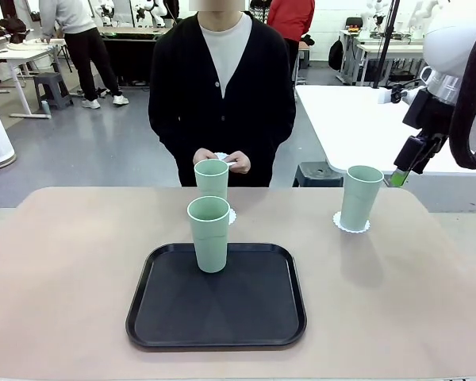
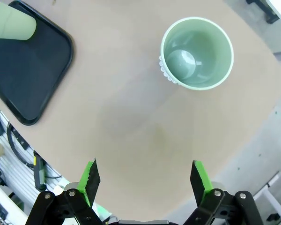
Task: Place coasters on the table and set cups on them.
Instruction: Take one Reusable plastic cup from the Flat Tray and place it on a coaster set by the human.
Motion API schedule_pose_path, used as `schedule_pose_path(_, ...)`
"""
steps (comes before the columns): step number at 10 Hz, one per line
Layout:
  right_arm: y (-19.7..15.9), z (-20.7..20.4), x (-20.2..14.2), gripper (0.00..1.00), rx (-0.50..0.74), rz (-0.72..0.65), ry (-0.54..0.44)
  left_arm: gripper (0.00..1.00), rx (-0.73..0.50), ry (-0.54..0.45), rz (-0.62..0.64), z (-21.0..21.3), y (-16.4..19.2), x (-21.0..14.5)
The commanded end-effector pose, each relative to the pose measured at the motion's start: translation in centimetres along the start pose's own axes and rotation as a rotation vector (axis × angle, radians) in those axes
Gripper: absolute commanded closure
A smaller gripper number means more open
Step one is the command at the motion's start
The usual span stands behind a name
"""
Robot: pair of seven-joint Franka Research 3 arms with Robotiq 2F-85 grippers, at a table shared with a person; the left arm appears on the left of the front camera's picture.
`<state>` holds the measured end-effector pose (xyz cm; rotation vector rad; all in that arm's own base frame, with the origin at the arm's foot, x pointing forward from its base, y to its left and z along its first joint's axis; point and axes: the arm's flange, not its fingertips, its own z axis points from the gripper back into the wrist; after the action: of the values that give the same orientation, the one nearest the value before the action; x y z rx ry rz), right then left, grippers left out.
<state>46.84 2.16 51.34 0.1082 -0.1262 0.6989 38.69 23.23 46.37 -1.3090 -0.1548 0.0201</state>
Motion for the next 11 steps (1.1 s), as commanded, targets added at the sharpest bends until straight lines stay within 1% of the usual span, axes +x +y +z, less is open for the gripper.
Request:
schedule_pose_path(1,0.0,-0.3,-0.2,0.0,-0.019,0.005,-0.002,0.0,-0.007,-0.008,-0.004,0.1,-0.2,0.0)
schedule_pose_path(4,0.0,-0.3,-0.2,0.0,-0.019,0.005,-0.002,0.0,-0.007,-0.008,-0.004,0.1,-0.2,0.0)
schedule_pose_path(5,-0.1,0.0,-0.1,0.0,0.001,-0.002,0.0,0.0,-0.007,-0.008,-0.004,0.1,-0.2,0.0)
schedule_pose_path(6,0.1,3.2,-3.6,0.0,0.21,-0.183,-0.179,0.0,-0.007,-0.008,-0.004,0.1,-0.2,0.0)
schedule_pose_path(7,-3.0,6.1,-6.4,0.0,0.337,-0.424,-0.36,0.0,-0.007,-0.008,-0.004,0.1,-0.2,0.0)
schedule_pose_path(8,-7.1,6.7,-9.8,0.0,0.467,-0.624,-0.485,0.0,-0.007,-0.008,-0.004,0.1,-0.2,0.0)
schedule_pose_path(9,-9.8,7.2,-12.7,0.0,0.592,-0.703,-0.536,0.0,-0.007,-0.008,-0.004,0.1,-0.2,0.0)
schedule_pose_path(10,-12.1,7.8,-16.1,0.0,0.655,-0.764,-0.556,0.0,-0.007,-0.008,-0.004,0.1,-0.2,0.0)
schedule_pose_path(11,-13.9,8.3,-19.2,0.0,0.71,-0.787,-0.528,0.0,-0.007,-0.008,-0.004,0.1,-0.2,0.0)
